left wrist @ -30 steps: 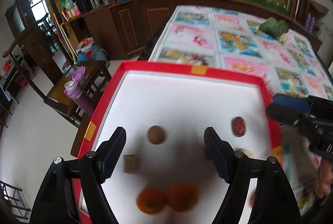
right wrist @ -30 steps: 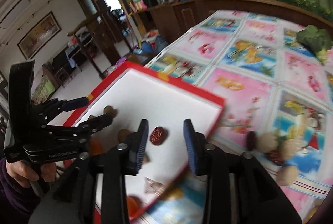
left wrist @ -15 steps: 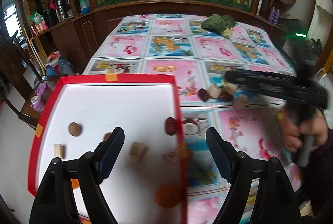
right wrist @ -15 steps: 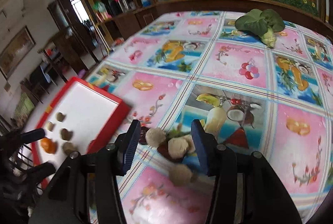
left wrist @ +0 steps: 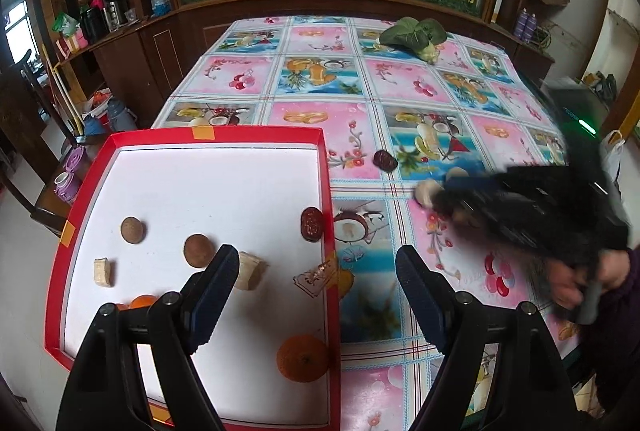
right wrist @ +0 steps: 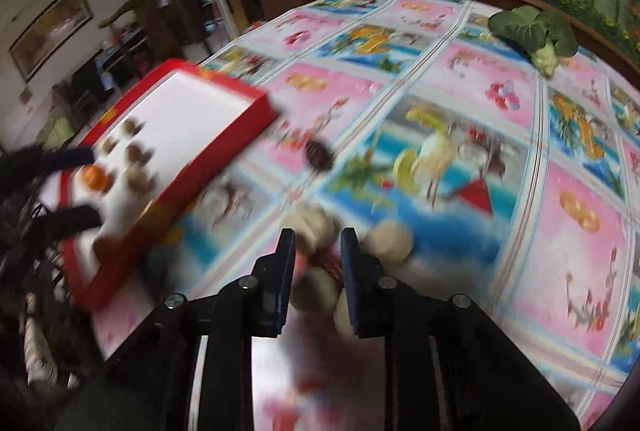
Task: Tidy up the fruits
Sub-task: 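Grasp a pale cube with the right tool while the left tool grasps a brown kiwi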
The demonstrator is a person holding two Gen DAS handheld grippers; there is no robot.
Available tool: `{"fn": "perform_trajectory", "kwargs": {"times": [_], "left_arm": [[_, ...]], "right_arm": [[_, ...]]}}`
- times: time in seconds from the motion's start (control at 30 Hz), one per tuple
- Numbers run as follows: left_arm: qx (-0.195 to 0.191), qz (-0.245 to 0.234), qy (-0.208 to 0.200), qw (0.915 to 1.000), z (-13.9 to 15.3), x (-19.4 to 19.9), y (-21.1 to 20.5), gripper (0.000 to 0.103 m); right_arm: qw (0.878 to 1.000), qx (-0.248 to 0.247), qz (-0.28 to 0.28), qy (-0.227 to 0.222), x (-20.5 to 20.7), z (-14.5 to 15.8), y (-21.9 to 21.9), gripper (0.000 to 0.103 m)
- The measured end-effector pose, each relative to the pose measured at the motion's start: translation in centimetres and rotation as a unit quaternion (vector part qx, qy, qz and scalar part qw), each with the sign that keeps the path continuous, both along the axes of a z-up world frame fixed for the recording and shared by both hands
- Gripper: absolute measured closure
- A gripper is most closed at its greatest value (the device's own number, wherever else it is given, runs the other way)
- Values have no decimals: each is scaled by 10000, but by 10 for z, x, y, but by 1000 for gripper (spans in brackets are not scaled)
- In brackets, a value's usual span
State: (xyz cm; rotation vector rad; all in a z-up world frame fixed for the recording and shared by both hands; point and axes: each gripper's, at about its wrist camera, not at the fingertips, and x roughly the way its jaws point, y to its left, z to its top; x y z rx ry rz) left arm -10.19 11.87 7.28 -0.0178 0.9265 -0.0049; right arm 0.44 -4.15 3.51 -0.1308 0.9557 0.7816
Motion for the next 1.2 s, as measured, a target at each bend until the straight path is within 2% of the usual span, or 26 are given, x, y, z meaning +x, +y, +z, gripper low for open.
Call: {"fn": "perform_trajectory", "kwargs": {"times": [0.07, 0.17, 0.27, 0.37, 0.43, 0.57, 0.63, 0.73, 1.0, 1.2], "left_arm": [[0, -61, 44, 10000, -3, 1, -4, 22], [21, -161, 127, 9998, -7, 3, -14, 22], [66, -350, 163, 9992, -9, 1, -27, 22], [163, -538, 227, 9982, -13, 1, -42, 22], [191, -600, 259, 9977, -15, 2, -48, 22], [223, -672, 292, 9971, -18, 2, -56, 22], [267, -768, 310, 9962, -20, 0, -61, 22], [326, -932, 327, 9946, -23, -1, -70, 22], [329, -1042, 431, 9931, -34, 8, -79, 22], [338, -1065, 459, 9927, -40, 13, -82, 23]], "right_arm": [[9994, 344, -4, -26, -11, 4, -24, 78], [9958, 820, -351, -184, -17, 13, -68, 76], [9915, 1041, -781, -86, -12, 11, -104, 76], [9888, 1023, -1086, 21, -4, 4, -123, 76], [9886, 1029, -1094, 77, -3, 3, -123, 76], [9937, 1005, -500, -36, -18, 8, -101, 75], [9959, 853, -277, -71, -24, 5, -86, 69], [9974, 711, -145, -39, -27, 0, -73, 68], [9976, 642, -241, 8, -20, -5, -56, 68], [9991, 301, -310, -26, -18, -13, -47, 64]]}}
